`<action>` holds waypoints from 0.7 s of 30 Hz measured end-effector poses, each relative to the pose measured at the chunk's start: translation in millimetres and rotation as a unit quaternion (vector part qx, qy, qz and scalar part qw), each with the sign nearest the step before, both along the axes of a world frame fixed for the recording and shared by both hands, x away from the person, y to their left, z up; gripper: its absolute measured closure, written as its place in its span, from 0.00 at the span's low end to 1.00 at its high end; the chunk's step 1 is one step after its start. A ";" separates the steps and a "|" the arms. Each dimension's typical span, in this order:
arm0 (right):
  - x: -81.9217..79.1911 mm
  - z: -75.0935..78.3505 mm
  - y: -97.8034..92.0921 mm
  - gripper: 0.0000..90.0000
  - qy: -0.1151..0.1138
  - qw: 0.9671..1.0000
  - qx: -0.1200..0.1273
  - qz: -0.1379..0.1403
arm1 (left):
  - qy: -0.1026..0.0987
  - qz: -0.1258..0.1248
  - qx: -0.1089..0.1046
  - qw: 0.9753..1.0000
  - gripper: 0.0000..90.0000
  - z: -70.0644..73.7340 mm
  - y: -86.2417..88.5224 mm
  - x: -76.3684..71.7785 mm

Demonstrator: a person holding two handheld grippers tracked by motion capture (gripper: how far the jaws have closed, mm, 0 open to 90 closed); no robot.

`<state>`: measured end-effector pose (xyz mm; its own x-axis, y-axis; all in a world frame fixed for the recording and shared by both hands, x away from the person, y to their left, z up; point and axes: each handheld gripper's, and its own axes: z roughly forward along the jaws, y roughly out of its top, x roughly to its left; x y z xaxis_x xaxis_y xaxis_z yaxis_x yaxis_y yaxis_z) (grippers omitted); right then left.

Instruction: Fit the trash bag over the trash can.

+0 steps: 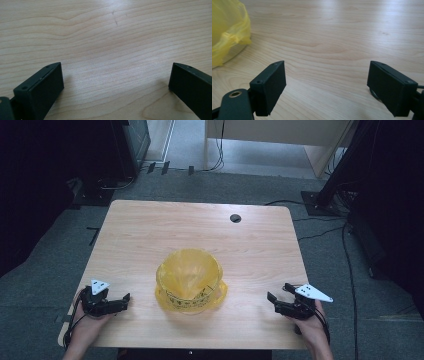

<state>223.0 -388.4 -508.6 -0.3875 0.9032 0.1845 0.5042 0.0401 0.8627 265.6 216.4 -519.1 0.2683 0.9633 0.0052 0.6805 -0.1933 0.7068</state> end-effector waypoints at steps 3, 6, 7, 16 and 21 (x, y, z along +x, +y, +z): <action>-1.9 -2.3 -6.2 0.17 0.005 1.000 -0.007 -0.015 | 0.000 0.000 0.000 1.000 0.00 0.0 0.0 0.0; -3.6 -4.1 -10.9 0.18 0.010 1.000 -0.014 -0.025 | 0.000 0.000 0.000 1.000 0.00 0.0 0.0 0.0; -4.4 -5.2 -13.4 0.18 0.010 0.999 -0.020 -0.031 | 0.000 0.000 0.000 1.000 0.00 0.0 0.0 0.0; -10.7 -9.7 -26.6 0.18 0.021 0.998 -0.029 -0.053 | 0.000 0.000 0.000 1.000 0.00 0.0 0.0 0.0; -13.3 -11.1 -33.4 0.18 0.027 0.997 -0.039 -0.065 | 0.000 0.000 0.000 1.000 0.00 0.0 0.0 0.0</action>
